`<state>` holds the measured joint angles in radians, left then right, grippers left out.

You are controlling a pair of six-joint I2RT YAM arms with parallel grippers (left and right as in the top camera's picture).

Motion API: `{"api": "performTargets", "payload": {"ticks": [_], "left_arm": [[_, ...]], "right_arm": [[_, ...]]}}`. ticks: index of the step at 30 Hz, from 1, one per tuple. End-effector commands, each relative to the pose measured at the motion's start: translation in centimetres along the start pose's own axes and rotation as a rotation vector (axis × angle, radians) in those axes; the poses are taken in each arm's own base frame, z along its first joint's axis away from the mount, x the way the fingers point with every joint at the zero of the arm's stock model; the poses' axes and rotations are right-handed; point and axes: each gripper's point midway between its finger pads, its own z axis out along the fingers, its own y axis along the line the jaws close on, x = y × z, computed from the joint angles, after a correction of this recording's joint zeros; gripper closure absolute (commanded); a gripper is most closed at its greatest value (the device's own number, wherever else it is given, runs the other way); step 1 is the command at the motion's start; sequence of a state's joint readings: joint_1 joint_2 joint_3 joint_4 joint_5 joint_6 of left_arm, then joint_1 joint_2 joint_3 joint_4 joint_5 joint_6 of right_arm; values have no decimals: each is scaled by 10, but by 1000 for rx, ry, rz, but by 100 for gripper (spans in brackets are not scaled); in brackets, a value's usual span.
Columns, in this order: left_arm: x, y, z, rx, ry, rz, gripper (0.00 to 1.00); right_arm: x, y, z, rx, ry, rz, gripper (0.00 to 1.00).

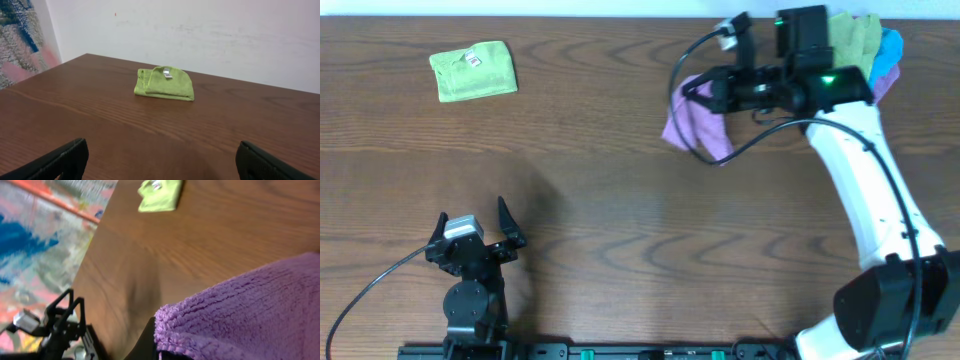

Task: Fold the cloth
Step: 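Carry the pink cloth left to the table center with the right gripper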

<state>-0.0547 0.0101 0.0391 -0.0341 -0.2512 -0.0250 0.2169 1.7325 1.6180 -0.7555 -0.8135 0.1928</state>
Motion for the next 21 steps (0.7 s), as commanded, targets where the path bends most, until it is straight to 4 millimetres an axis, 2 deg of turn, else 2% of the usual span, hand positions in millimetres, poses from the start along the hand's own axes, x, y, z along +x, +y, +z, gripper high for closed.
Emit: {"api": "performTargets", "payload": {"ticks": [1,6,9,14,17,19,21], "left_arm": [[19,4,2,-20,41,27,5],[19,4,2,-20,41,27,5],[19,4,2,-20,41,27,5],[19,4,2,-20,41,27,4],[19,4,2,-20,41,27,5],[19,4,2,-20,41,27,5],[19,4,2,-20,41,27,4]], "right_arm": [[6,26,8,-38,20,-80,98],[34,63,34,-100,115,-172,98],[52,74,43,-104,170,-222,98],[88,50,44,52,305,-281,98],[107,18,33,239,401,-290,98],[112,-5,23,374,440,-294,99],[119,-12,17,411,482,-315,98]]}}
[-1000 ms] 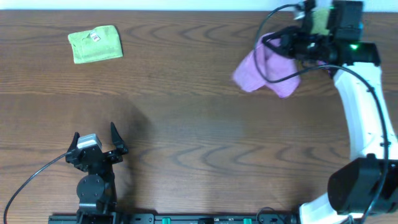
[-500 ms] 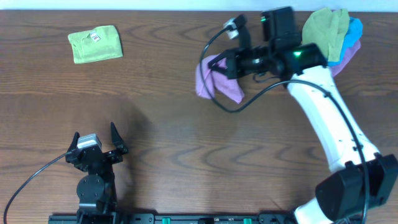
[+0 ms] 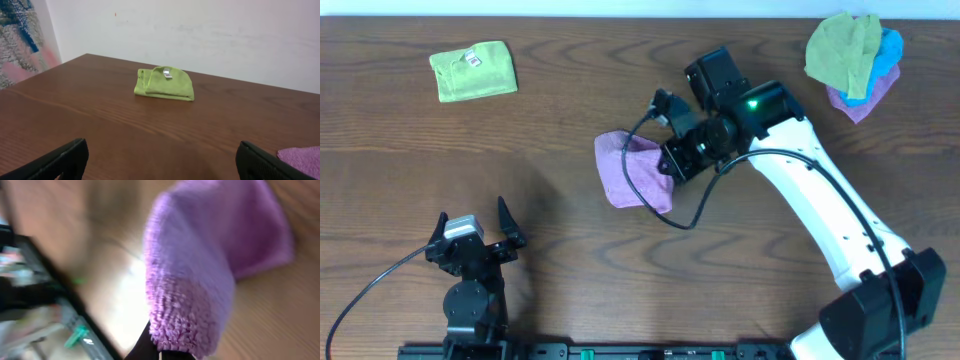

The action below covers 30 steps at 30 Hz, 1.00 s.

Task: Fold the cloth
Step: 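Carry the pink cloth left to the table center with the right gripper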

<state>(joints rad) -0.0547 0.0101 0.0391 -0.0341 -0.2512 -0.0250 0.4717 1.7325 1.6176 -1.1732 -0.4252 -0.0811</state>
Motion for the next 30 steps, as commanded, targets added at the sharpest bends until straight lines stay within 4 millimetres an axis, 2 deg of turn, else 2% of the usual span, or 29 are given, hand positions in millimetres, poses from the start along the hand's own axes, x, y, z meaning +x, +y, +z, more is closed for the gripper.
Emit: {"api": "performTargets", "payload": {"ticks": [1,3,5,7,9,12,14,16,18,20,22,24,26,30], "left_arm": [[19,4,2,-20,41,27,5],[19,4,2,-20,41,27,5],[19,4,2,-20,41,27,5],[19,4,2,-20,41,27,5],[19,4,2,-20,41,27,5],[19,4,2,-20,41,27,5],[19,4,2,-20,41,27,5],[19,4,2,-20,41,27,5],[19,4,2,-20,41,27,5],[19,4,2,-20,41,27,5],[19,4,2,-20,41,27,5],[19,4,2,-20,41,27,5],[19,4,2,-20,41,27,5],[19,4,2,-20,41,27,5]], "right_arm": [[9,-17,-5,140,38,-77,99],[9,-10,-4,95,38,-76,99],[7,9,-1,1,23,-118,99],[10,51,-1,-190,13,-260,99],[22,77,-1,-300,37,-370,98],[51,95,1,-338,140,-463,98],[71,99,2,-321,231,-476,98],[91,92,3,-246,332,-484,98],[95,85,5,-173,369,-448,98],[96,86,5,-164,376,-443,99],[91,87,8,-159,354,-449,99],[75,85,14,-125,293,-409,98],[52,85,20,-102,205,-369,98],[-1,89,25,-68,-8,-444,99]]}}
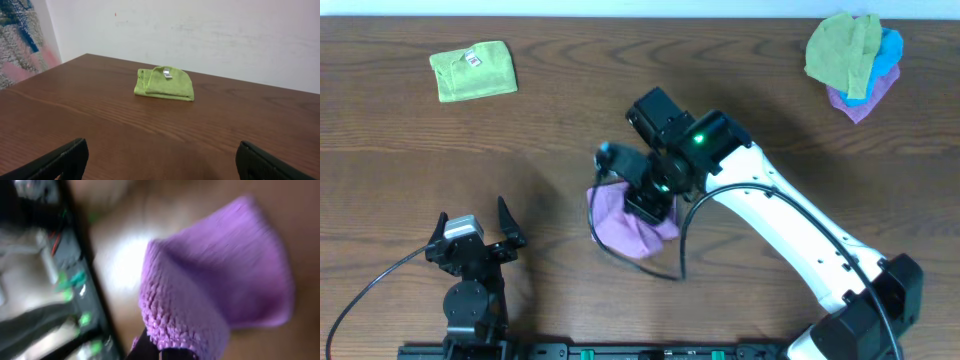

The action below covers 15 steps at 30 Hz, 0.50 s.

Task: Fold the cloth
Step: 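Carry the pink cloth left to the table center with the right gripper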

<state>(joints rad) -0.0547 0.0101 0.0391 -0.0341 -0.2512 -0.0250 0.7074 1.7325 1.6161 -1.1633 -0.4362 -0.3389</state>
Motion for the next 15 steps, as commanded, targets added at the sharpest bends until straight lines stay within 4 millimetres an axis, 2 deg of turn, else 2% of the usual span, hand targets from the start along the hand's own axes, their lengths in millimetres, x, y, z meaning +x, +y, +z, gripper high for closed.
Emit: {"api": "performTargets", "payload": {"ticks": [1,8,10,13,15], "left_arm": [[19,4,2,-20,41,27,5],[19,4,2,-20,41,27,5],[19,4,2,-20,41,27,5],[19,4,2,-20,41,27,4],[19,4,2,-20,41,27,5]], "right_arm": [[-30,-11,-6,73,-116,-2,98],[-104,-53,-28,237,-415,-108,99],[-122,-72,-36,278,-496,-110,99],[-139,-101,-48,343,-590,-72,99],[-142,-124,-59,382,-640,-29,99]]}}
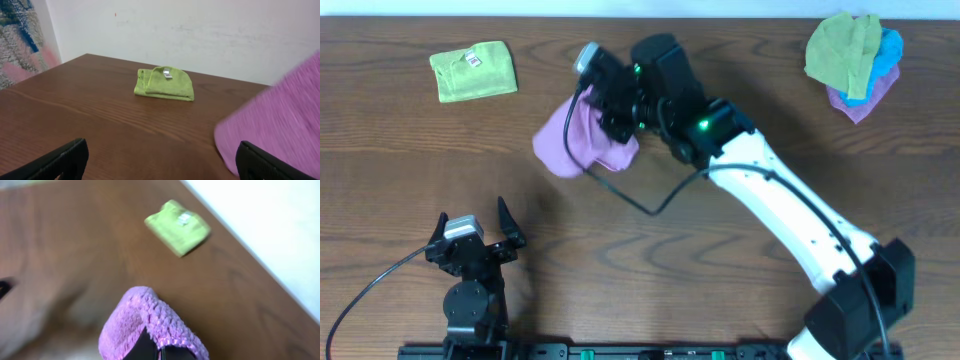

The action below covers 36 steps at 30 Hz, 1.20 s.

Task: Fold the cloth
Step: 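Carry the pink cloth left to the table center with the right gripper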

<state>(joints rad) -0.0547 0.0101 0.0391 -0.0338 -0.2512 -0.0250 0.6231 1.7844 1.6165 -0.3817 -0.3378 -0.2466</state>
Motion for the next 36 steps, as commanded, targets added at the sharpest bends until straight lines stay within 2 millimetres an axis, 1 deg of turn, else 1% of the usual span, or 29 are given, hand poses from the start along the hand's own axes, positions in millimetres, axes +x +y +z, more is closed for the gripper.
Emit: {"api": "performTargets", "payload": {"ticks": [1,4,6,8,12,16,18,20,23,24,25,27,28,30,33,35,36], "left_arm": [[19,4,2,-20,41,28,4],[19,4,2,-20,41,28,5],[19,4,2,-20,41,28,5],[19,4,2,-20,41,28,5],[19,4,2,-20,41,28,5],[19,4,2,-20,41,28,5],[19,4,2,-20,41,28,5],[19,4,2,-20,41,28,5],[19,4,2,-20,41,28,5],[19,4,2,-20,41,28,5],[19,4,2,-20,41,28,5],[19,4,2,-20,41,28,5],[19,4,2,-20,41,28,5],[19,4,2,-20,41,28,5],[19,4,2,-20,41,28,5],[19,4,2,-20,41,28,5],[19,4,2,-20,41,28,5]], "right_arm": [[6,-46,1,98,-20,99,99],[4,-81,-4,157,-76,150,99],[2,-95,-5,167,-107,155,99],[0,-109,-2,186,-137,168,99],[3,-136,18,202,-136,178,99],[1,-160,37,206,-130,190,99],[1,-170,46,210,-122,197,99],[10,-174,53,202,-79,219,99],[46,-162,56,165,71,293,99],[63,-152,55,138,141,329,99],[75,-142,54,105,193,362,99],[96,-117,49,11,288,431,99],[106,-100,45,-49,344,473,99],[121,-72,37,-132,437,533,99],[145,-26,19,-236,615,551,99],[157,-2,7,-287,714,532,98],[163,12,-1,-314,773,516,55]]}}
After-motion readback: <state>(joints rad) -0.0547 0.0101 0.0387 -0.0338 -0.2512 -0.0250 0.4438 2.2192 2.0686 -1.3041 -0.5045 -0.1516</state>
